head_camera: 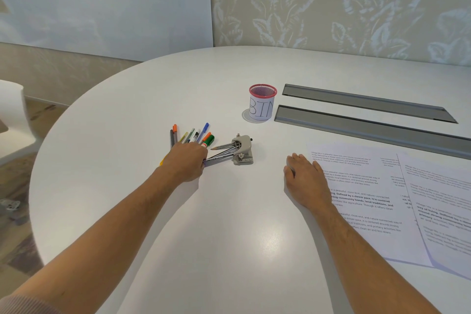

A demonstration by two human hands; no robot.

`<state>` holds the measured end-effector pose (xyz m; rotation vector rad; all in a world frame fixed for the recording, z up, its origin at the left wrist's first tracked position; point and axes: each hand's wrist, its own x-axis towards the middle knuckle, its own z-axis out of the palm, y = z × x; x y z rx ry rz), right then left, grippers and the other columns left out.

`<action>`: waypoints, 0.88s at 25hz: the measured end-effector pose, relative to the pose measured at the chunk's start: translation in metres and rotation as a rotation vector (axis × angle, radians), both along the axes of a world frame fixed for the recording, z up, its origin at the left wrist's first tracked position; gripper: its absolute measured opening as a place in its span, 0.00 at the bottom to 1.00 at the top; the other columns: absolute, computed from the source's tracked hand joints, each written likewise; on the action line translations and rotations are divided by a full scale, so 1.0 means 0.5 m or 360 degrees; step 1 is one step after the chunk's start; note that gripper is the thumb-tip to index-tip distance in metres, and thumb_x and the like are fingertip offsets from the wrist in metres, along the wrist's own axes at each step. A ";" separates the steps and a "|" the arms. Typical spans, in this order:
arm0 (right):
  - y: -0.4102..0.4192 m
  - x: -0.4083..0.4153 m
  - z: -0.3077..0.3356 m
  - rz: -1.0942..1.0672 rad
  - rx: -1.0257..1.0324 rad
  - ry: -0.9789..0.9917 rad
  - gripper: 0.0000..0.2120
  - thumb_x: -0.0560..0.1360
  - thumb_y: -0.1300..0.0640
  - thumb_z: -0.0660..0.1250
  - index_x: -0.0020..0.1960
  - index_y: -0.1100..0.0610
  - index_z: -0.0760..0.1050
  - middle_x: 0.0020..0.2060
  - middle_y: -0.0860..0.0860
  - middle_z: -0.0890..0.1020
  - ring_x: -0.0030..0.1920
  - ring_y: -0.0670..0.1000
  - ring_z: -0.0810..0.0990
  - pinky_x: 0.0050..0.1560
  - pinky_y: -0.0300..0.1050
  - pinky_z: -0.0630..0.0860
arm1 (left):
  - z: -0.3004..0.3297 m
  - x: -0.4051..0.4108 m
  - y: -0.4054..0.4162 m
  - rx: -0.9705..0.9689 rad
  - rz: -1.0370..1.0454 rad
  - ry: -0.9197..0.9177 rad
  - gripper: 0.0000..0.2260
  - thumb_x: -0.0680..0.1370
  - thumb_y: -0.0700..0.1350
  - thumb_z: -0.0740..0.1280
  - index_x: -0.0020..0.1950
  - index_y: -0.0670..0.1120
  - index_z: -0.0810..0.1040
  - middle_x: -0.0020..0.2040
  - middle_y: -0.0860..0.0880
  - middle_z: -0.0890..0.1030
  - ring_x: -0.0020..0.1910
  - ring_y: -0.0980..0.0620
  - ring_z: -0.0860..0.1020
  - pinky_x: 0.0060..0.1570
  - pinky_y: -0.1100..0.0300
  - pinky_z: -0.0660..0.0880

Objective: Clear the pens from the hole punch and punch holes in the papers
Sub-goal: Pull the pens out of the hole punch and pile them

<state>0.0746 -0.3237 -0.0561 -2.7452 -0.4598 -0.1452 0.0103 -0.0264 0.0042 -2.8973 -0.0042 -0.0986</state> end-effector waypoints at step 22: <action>0.001 0.001 -0.001 -0.0008 0.0018 -0.0016 0.17 0.81 0.53 0.50 0.59 0.59 0.73 0.62 0.54 0.77 0.66 0.54 0.72 0.74 0.58 0.59 | -0.010 -0.005 0.038 -0.0905 0.0836 -0.0315 0.07 0.75 0.41 0.64 0.47 0.39 0.78 0.43 0.41 0.80 0.37 0.42 0.77 0.37 0.55 0.75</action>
